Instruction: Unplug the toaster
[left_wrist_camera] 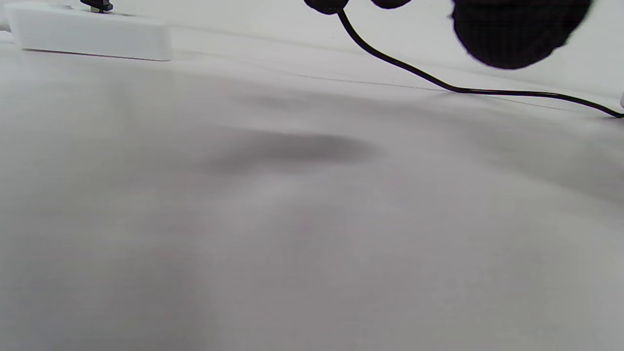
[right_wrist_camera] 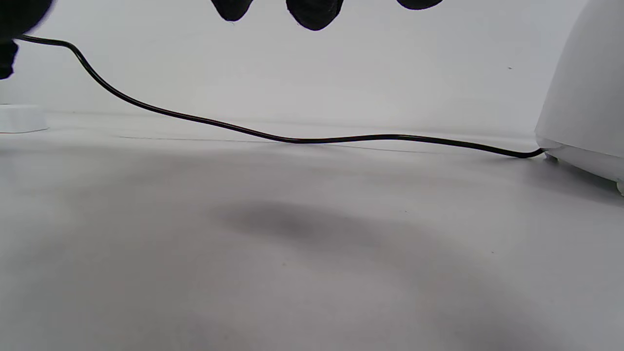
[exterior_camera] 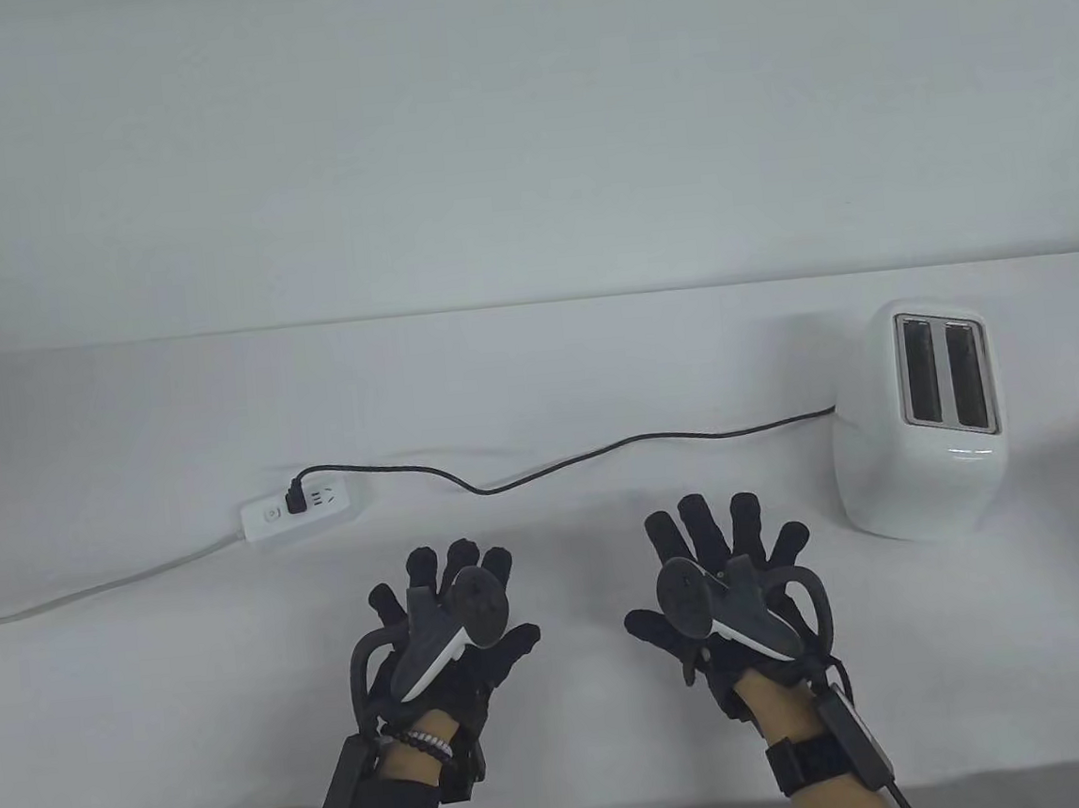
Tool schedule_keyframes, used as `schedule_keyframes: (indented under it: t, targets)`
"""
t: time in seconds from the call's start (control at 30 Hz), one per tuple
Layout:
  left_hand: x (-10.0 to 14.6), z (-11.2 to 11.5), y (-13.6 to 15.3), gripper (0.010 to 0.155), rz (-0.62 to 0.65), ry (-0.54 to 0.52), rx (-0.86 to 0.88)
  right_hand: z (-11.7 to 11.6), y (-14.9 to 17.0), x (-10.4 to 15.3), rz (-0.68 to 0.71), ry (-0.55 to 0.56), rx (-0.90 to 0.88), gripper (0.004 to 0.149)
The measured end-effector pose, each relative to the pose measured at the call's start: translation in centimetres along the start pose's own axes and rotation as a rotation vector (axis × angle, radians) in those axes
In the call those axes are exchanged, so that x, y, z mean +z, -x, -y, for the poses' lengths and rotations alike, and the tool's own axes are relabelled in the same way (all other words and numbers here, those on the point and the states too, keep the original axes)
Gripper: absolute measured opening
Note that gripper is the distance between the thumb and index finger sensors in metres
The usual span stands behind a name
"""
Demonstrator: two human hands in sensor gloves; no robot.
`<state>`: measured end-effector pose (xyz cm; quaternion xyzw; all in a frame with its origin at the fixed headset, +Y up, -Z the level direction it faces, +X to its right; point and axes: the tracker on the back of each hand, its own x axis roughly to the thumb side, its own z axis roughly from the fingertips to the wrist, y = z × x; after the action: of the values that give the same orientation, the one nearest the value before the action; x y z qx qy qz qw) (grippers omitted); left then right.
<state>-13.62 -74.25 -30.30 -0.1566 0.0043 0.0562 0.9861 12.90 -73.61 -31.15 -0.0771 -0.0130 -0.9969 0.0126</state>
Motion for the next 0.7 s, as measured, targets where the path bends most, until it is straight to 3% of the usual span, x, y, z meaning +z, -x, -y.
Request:
schedule_keyframes:
  t: [0.7]
  targets:
    - [0.0,-0.4,1.3,0.088,-0.033,-0.007,0.067,0.6,0.9,0.1,-0.007,0.028,-0.057,0.103]
